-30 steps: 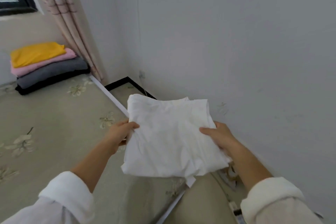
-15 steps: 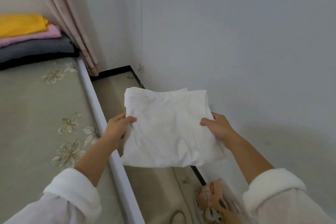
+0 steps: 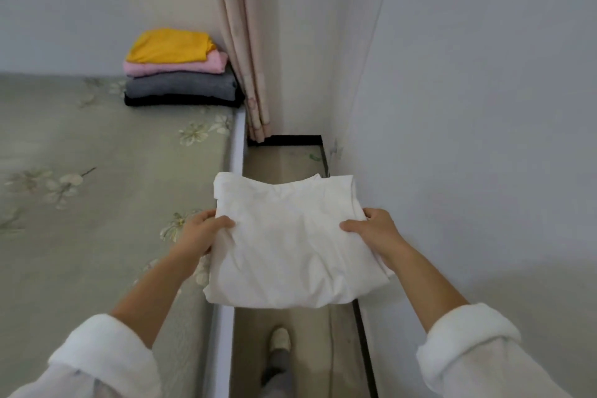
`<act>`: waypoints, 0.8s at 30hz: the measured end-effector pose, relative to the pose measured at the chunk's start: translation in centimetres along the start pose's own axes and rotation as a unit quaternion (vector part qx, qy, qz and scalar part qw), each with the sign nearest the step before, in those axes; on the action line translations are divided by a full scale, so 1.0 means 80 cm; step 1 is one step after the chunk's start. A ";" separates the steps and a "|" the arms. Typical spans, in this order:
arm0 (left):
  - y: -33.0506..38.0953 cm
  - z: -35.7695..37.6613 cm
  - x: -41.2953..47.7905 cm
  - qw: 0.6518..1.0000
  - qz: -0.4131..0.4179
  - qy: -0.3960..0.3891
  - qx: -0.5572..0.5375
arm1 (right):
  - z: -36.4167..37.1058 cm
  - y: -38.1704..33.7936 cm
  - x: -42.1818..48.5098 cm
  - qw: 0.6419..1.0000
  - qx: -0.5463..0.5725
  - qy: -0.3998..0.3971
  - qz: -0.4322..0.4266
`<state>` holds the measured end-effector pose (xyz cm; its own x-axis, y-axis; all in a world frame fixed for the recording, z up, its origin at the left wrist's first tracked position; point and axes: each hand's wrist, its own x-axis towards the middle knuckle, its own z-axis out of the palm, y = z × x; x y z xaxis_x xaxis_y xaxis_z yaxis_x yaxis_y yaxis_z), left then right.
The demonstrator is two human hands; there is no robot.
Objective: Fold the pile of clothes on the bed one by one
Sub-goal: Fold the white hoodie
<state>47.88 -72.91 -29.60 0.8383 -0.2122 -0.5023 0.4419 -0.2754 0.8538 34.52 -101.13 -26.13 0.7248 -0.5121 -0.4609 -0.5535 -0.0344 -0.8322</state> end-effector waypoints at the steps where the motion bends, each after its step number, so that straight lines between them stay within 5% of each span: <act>1: 0.013 -0.006 0.016 1.000 -0.001 0.006 -0.012 | 0.006 -0.016 0.024 1.000 0.000 -0.012 -0.004; 9: 0.152 -0.042 0.166 0.997 0.032 0.019 -0.067 | 0.060 -0.160 0.213 0.998 -0.004 -0.051 -0.036; 24: 0.317 -0.105 0.434 0.972 0.027 0.172 -0.161 | 0.183 -0.407 0.531 0.979 -0.069 -0.167 -0.090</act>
<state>90.87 -79.38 -24.24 0.8956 0.1228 -0.4275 0.4251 0.0464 0.9040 89.31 -109.16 -23.15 0.8967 -0.1790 -0.4050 -0.4381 -0.2261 -0.8700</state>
